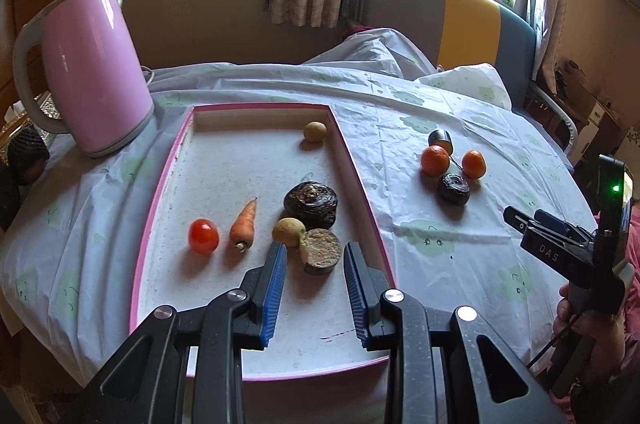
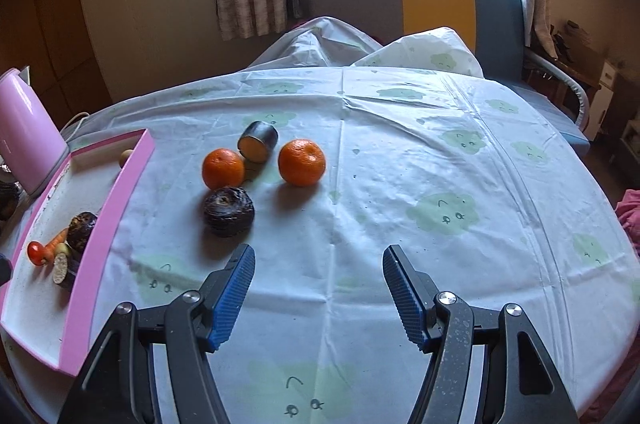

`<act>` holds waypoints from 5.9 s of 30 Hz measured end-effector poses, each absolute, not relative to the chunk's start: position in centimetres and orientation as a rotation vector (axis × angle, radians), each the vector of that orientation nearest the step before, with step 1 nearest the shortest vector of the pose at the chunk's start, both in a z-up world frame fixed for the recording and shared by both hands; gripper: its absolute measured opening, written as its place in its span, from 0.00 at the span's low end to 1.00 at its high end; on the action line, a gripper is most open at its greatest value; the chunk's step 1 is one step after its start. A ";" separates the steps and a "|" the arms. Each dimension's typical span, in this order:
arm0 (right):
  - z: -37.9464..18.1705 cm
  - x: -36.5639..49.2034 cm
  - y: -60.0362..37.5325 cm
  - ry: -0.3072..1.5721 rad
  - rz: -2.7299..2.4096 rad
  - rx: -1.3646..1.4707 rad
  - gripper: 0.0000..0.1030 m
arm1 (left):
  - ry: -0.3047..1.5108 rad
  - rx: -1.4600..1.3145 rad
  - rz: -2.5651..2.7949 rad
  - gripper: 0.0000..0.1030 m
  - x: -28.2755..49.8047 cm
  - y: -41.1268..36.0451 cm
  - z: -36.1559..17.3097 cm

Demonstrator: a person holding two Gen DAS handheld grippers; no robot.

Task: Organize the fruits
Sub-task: 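Grasp the mandarin orange on the sheet with the right gripper, then grasp the dark round root beside the orange with the left gripper, then carry the dark round root into the tray and open the left gripper, then carry the mandarin orange into the tray and open the right gripper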

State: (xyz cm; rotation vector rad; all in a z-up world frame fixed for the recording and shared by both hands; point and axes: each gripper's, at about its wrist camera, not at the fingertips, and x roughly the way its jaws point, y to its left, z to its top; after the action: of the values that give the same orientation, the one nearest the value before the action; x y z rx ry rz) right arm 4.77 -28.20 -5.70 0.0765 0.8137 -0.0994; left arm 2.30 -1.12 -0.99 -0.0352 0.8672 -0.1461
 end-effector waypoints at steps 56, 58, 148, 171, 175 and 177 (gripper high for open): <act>-8.0 13.1 -31.5 0.851 -0.026 0.065 0.39 | 1.028 -0.124 -0.370 0.32 13.5 -14.6 -5.4; -7.9 12.9 -31.8 0.845 -0.057 0.064 0.39 | 1.024 -0.124 -0.375 0.32 13.8 -15.2 -5.5; -8.8 13.3 -30.8 0.878 -0.116 -0.027 0.38 | 1.016 -0.213 0.028 0.40 14.3 5.5 -5.9; -7.1 8.6 -27.1 0.866 0.036 -0.034 0.36 | 0.885 -0.181 0.129 0.41 7.6 7.5 -1.9; -5.8 7.2 -23.8 0.845 0.158 -0.032 0.36 | 0.875 -0.178 0.128 0.41 7.1 7.4 -1.6; -5.0 6.7 -21.7 0.834 0.243 -0.027 0.36 | 0.870 -0.179 0.126 0.41 6.9 7.4 -1.5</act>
State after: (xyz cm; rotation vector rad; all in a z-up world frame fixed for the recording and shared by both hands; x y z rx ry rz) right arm 6.71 -21.72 -4.96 -0.0268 0.8336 0.2425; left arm 6.90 7.44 -1.50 -0.1787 0.8701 0.1263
